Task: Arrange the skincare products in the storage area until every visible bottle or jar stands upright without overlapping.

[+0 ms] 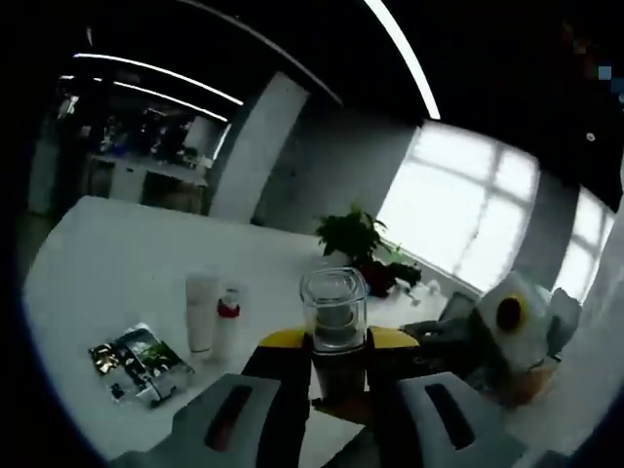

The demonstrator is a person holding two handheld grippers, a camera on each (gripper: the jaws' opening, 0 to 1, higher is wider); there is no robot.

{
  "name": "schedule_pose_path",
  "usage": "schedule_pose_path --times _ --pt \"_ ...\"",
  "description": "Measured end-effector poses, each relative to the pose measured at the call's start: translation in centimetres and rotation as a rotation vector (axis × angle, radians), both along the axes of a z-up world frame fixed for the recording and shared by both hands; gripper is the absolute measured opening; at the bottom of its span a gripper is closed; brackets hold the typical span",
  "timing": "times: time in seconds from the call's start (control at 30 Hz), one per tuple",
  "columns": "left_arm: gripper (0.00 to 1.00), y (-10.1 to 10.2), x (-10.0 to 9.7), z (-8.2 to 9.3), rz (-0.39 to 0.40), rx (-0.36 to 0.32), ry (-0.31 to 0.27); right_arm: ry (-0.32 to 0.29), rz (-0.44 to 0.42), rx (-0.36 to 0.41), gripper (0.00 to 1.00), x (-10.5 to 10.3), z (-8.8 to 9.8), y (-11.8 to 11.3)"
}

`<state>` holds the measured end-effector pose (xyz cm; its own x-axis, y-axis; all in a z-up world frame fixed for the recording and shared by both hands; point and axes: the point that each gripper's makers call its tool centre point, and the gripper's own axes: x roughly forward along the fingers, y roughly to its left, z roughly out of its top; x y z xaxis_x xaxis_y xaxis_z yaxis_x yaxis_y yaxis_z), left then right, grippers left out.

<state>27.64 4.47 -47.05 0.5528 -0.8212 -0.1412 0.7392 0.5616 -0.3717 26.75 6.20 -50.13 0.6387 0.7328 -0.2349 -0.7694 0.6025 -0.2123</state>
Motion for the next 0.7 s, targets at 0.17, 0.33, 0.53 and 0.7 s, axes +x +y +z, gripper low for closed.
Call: schedule_pose_path --times 0.17,0.33,0.53,0.7 --pt "0.18 -0.4 -1.7 0.6 -0.232 0.103 -0.097 0.029 0.13 0.044 0.23 -1.2 0.6 0.3" --pt "0.18 -0.9 -4.1 0.8 -0.477 0.191 -0.176 0.099 0.254 0.098 0.24 -3.0 0.9 0.9" --pt "0.18 -1.5 -4.6 1.5 -0.573 0.177 -0.21 0.122 0.248 0.17 0.23 -3.1 1.5 0.6" --pt "0.18 -1.8 -2.3 1.6 -0.44 0.17 -0.191 0.077 0.105 0.182 0.22 -1.1 1.8 -0.8"
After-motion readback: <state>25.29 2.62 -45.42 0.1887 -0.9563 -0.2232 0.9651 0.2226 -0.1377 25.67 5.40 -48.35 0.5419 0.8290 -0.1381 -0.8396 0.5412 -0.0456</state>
